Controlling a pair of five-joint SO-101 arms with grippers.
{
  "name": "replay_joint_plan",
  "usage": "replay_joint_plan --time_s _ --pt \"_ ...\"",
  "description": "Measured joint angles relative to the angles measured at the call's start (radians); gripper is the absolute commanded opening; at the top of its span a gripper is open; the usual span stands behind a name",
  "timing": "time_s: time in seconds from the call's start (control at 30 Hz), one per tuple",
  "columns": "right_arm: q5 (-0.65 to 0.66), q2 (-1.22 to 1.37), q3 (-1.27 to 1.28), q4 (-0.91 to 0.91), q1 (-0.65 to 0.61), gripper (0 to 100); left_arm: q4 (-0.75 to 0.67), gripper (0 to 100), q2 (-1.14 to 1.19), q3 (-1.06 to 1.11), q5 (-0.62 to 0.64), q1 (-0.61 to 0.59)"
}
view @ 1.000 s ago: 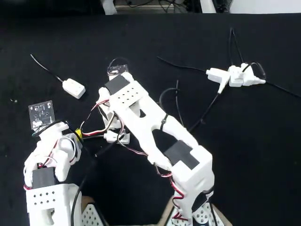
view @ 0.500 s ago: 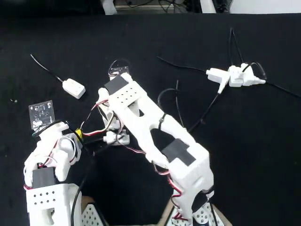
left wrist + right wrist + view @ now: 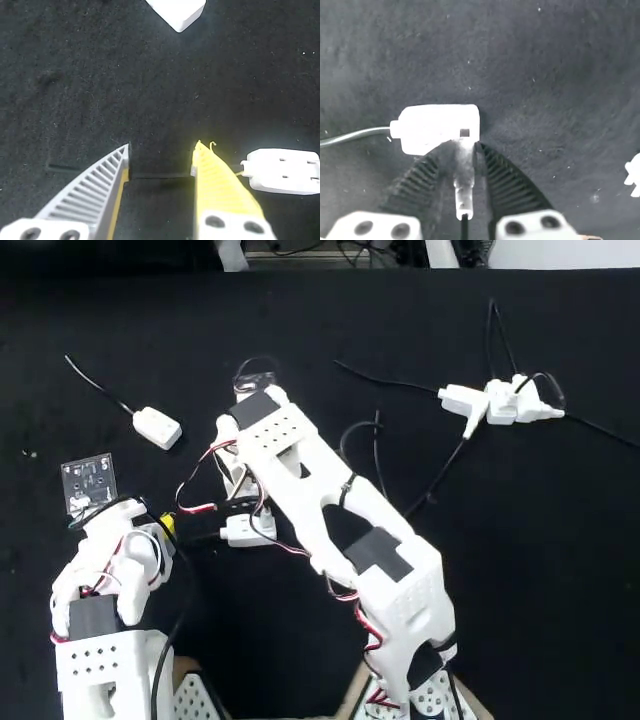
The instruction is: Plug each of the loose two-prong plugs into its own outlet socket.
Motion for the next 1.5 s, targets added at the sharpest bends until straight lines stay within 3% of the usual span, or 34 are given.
replay_joint_plan --time_s 0.73,1.0,1.23,1.5 --pt "0.256 0.112 -0.141 0.003 -0.02 1.1 0.0 21 0.0 0.0 0.0 0.0" --pt "0.46 0.112 -0.141 -0.06 -0.02 1.1 0.0 21 0.0 0.0 0.0 0.0" --pt "0.569 0.083 -0.064 -0.121 -0.032 1.1 0.0 21 0.0 0.0 0.0 0.0" --pt "0.575 -0.072 0.16 -0.219 -0.035 1.1 0.0 21 0.0 0.0 0.0 0.0"
